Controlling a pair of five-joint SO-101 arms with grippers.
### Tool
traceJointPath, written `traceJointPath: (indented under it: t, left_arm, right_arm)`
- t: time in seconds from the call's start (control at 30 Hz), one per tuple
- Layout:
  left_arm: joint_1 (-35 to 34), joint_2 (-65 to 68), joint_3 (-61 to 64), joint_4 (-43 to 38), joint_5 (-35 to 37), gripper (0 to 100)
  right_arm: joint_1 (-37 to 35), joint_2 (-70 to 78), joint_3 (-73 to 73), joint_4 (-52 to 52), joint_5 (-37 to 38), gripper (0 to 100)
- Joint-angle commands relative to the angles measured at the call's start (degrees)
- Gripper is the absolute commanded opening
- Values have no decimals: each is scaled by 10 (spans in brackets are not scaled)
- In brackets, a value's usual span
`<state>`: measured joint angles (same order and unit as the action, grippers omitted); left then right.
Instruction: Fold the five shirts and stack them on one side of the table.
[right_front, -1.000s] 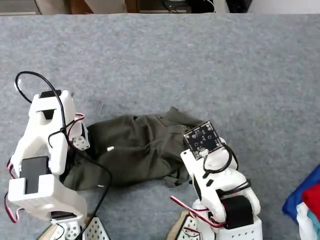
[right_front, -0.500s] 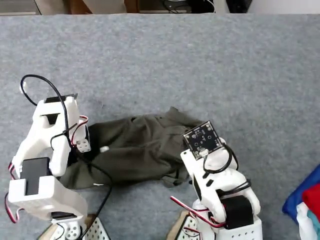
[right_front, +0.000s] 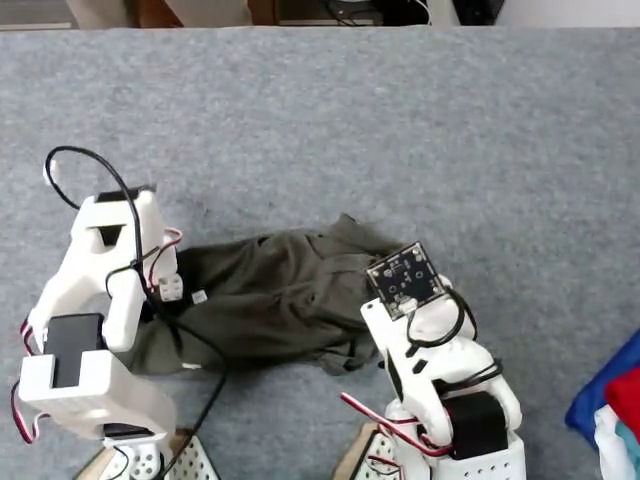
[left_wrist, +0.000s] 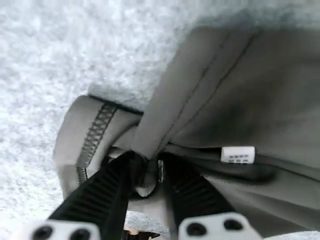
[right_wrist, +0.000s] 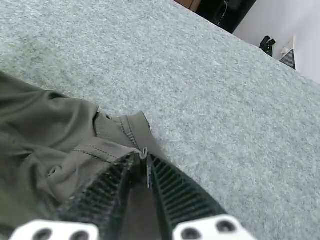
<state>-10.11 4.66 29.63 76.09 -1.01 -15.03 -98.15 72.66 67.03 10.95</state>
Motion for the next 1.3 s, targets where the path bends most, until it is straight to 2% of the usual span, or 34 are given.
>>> traceJointPath:
  t: [0.0,0.13,0.4,0.53,0.67,0.77,0.87,1.1,1.27]
  left_arm:
    - [3,-8,-79,44,6,19]
    - [-1,-8,-152,81,4,18]
    - [4,-8,-386,200,4,18]
    - [-1,-8,-473,234,3,18]
    - [0,-3,-469,237,2,18]
    - [3,-3,-428,236,-54,18]
    - [0,-3,-413,234,-55,18]
    - [1,-4,-418,234,-59,18]
    - [2,-3,-418,234,-59,18]
  right_arm:
    - [-9,-7,0,-12,1,4]
    - [-9,-7,0,-12,1,4]
    - [-10,-7,0,-21,1,4]
    - [-10,-7,0,-25,1,4]
    - [-10,-5,1,-40,1,4]
    - [-11,-7,18,-53,1,5]
    - [-11,-7,29,-58,1,12]
    - [-11,-7,29,-55,4,191]
    - [-11,-3,3,3,0,244]
